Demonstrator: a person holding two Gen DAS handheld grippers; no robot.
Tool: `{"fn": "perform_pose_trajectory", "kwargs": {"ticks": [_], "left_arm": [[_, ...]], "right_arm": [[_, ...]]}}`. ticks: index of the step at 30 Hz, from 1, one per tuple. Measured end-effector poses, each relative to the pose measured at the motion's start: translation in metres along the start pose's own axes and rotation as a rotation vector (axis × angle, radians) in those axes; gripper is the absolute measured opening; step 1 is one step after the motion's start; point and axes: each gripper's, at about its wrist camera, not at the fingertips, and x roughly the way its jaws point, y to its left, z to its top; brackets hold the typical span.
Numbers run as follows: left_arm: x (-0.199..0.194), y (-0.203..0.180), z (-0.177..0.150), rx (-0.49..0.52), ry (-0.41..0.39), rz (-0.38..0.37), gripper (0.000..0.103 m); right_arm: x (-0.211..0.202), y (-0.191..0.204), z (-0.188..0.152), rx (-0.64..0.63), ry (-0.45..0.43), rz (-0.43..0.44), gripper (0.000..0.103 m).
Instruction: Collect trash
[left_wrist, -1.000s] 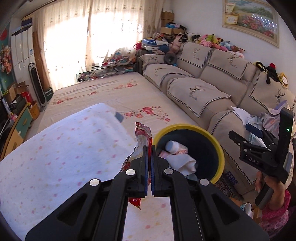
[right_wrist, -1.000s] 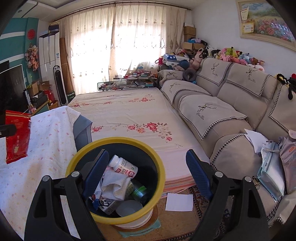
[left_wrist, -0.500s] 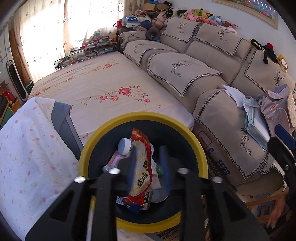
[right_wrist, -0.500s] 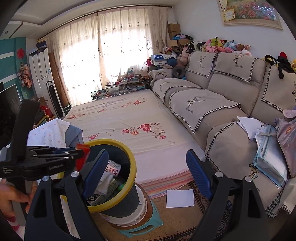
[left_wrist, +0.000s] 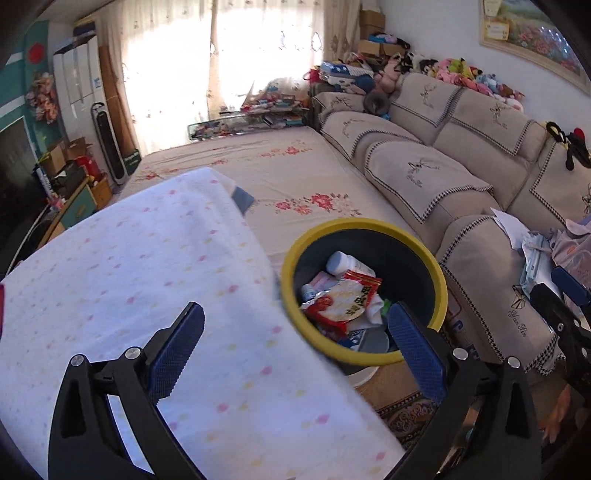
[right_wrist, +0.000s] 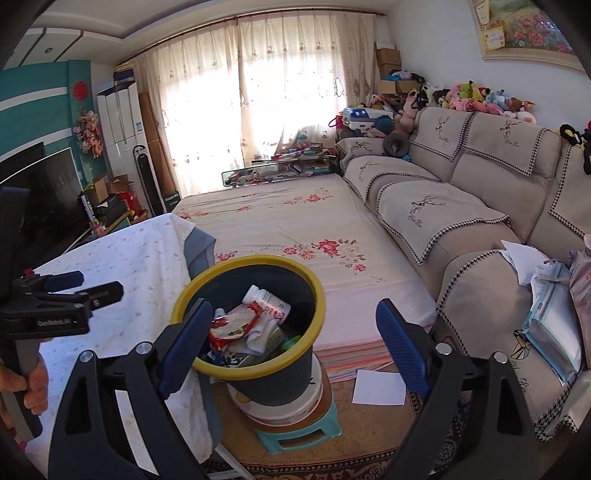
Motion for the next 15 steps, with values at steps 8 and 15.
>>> {"fn": "perform_pose_trajectory", "kwargs": {"ticks": [8, 15], "left_arm": [[-0.131, 0.101, -0.074, -0.119, -0.099, 0.243, 0.098], [-0.22, 0.155, -0.136, -0.225, -0.162, 0.368, 0.098]], "right_arm": [[-0.043, 0.062, -0.006, -0.075, -0.047, 0.132, 0.096], [-0.076, 0.099, -0.009, -0.122, -0.079, 0.165, 0.096]]}}
